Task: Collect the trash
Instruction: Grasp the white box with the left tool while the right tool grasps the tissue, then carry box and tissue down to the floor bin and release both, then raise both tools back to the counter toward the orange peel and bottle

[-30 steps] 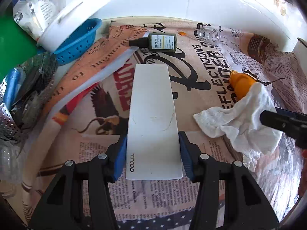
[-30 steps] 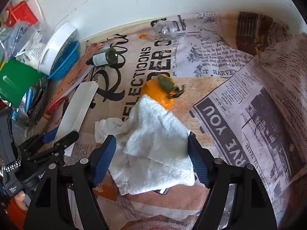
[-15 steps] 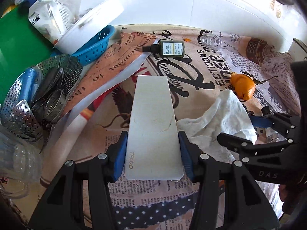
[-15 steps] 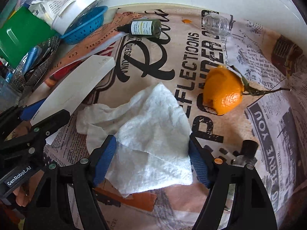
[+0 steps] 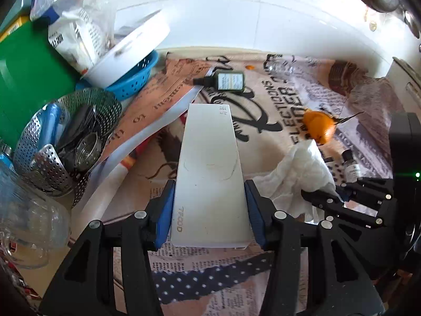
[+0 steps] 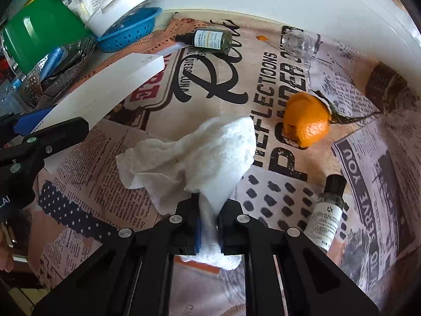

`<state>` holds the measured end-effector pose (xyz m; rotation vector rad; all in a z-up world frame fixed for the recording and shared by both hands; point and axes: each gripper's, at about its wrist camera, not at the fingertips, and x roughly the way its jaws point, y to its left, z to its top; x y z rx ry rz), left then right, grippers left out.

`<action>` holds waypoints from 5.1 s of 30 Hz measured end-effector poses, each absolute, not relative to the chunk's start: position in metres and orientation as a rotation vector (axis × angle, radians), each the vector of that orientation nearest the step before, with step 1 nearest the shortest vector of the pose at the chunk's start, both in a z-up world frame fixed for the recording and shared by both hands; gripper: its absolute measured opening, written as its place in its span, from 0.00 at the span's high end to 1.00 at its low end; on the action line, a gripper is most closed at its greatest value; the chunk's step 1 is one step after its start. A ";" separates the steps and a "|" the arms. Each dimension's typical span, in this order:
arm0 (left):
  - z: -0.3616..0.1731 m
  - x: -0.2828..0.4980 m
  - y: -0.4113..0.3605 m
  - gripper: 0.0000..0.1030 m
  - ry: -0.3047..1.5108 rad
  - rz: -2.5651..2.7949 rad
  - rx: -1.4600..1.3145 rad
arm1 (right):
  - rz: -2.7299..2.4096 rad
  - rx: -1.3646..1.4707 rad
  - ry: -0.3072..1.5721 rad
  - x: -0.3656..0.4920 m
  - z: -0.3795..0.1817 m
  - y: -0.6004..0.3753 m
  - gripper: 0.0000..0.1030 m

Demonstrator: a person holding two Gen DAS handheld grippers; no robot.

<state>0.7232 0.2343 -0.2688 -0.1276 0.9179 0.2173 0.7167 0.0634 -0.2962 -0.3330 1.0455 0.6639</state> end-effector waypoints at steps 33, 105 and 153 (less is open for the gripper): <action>-0.146 0.497 0.102 0.51 0.668 0.137 -0.133 | 0.552 0.016 0.724 0.522 -0.116 -0.154 0.92; -0.691 0.399 0.056 0.51 1.253 0.020 -0.300 | 0.461 -0.019 1.379 0.430 -0.629 -0.149 0.55; -0.130 0.337 0.110 0.18 0.682 -0.057 -0.186 | 0.327 0.040 0.699 0.347 -0.112 -0.142 0.41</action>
